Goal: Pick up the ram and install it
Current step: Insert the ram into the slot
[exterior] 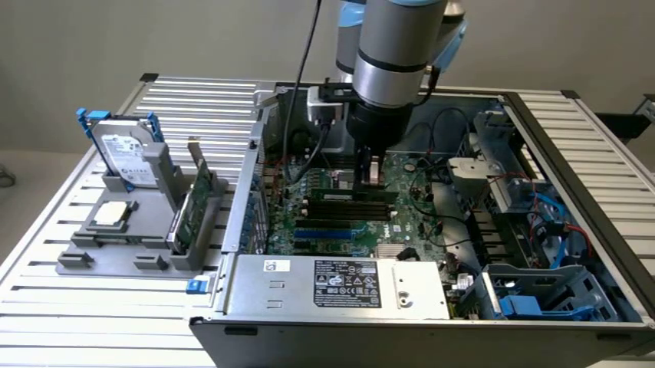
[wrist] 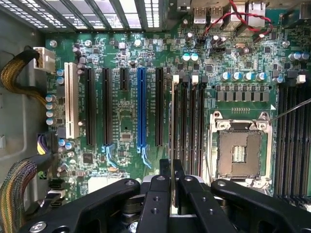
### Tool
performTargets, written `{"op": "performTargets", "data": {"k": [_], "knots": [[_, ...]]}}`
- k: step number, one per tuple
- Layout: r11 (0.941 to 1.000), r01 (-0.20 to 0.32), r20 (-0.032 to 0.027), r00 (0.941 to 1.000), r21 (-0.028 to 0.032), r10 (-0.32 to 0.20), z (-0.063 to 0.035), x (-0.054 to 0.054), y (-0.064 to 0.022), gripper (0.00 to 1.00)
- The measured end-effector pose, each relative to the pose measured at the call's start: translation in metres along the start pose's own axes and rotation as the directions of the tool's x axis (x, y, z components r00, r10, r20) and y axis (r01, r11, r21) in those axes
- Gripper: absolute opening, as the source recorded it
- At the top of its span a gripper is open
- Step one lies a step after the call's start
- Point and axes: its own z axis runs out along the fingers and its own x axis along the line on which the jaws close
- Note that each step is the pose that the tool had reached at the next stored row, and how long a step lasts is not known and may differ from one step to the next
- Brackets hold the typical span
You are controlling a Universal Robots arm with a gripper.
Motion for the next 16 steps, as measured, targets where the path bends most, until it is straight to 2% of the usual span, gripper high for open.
{"op": "performTargets", "data": {"k": [13,16], "knots": [[1.0000,0.000,0.0009,1.0000,0.0000,0.000,0.0237,-0.001,0.0001,0.14],[1.0000,0.000,0.0115,0.9999,0.0000,0.000,0.0257,-0.001,0.0002,0.14]]}}
